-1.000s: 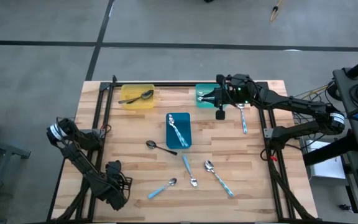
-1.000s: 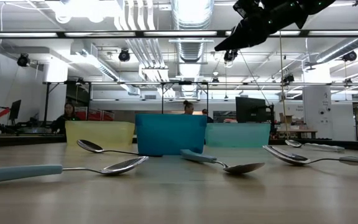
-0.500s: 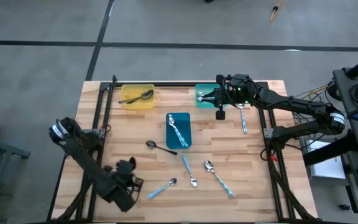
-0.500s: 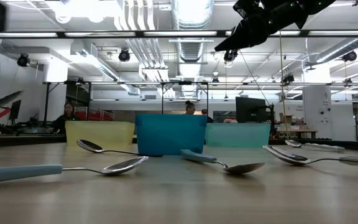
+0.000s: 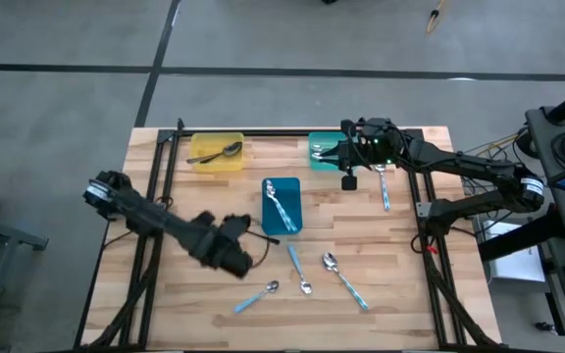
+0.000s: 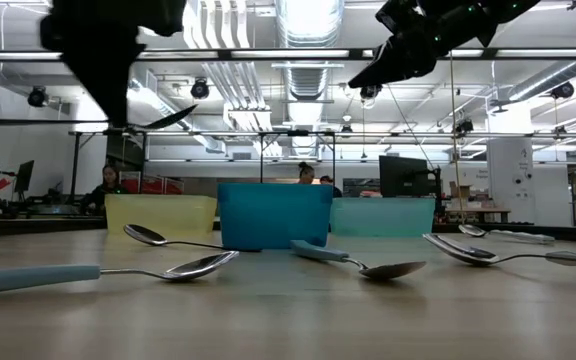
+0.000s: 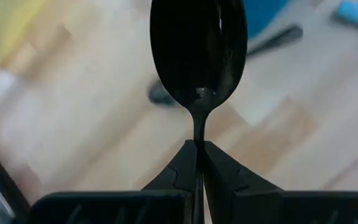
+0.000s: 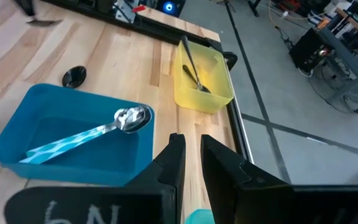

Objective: Sort silverware by color (type)
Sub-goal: Put the black spoon into the yellow bin

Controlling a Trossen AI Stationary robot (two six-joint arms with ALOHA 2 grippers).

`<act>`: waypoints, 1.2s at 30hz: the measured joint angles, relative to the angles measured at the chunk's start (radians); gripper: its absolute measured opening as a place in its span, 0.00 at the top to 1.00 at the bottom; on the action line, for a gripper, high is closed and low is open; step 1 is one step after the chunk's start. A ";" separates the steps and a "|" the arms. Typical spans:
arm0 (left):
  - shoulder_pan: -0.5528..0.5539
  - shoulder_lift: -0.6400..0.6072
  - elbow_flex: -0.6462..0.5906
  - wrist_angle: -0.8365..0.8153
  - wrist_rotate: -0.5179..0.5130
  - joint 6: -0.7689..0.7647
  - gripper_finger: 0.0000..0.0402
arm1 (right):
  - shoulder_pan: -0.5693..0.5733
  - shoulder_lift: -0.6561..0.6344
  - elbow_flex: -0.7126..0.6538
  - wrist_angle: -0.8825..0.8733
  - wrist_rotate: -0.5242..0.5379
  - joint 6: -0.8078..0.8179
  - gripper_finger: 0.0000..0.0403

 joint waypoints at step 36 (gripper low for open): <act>1.102 -0.185 0.002 0.137 0.101 1.475 1.00 | 0.000 0.000 0.000 -0.017 0.000 0.001 0.89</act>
